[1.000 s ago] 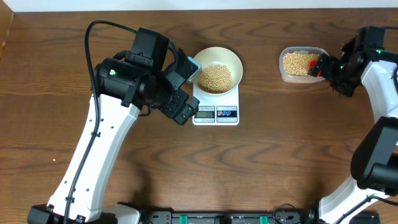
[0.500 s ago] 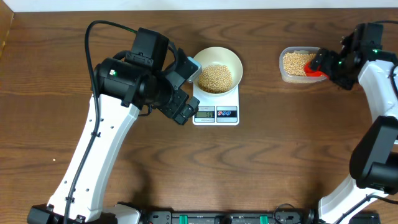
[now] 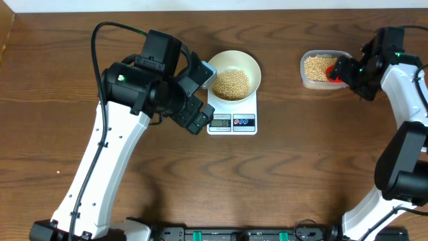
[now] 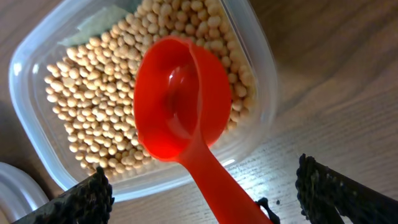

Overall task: Scoop item into bowl and weigh 50g on scale
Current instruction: 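Lay the scoop down in the tub and open the right gripper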

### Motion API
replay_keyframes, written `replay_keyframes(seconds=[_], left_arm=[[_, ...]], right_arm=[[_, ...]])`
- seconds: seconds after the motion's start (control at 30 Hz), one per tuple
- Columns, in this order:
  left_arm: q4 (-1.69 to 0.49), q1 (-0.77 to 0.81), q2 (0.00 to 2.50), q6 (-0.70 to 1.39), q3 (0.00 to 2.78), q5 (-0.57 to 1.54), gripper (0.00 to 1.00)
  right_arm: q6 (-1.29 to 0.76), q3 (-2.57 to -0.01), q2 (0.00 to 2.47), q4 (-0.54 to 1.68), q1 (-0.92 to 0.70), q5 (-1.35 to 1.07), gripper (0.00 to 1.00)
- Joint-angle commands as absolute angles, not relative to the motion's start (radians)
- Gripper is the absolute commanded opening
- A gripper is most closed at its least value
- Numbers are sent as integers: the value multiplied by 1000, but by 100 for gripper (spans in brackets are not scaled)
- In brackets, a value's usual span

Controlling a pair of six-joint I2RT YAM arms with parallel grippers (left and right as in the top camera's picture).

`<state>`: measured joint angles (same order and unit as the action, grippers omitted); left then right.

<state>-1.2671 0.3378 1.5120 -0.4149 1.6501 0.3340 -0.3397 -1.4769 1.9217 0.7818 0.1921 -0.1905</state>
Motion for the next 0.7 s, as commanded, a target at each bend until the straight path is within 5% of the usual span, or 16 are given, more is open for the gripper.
replay_keyframes(seconds=[0.0, 0.67], left_arm=[[-1267, 338, 1496, -405, 1660, 327, 98], [-1267, 338, 1496, -405, 1660, 327, 98]], right_arm=[[-331, -1471, 1932, 799, 192, -180, 94], [-286, -1472, 1932, 857, 236, -252, 99]])
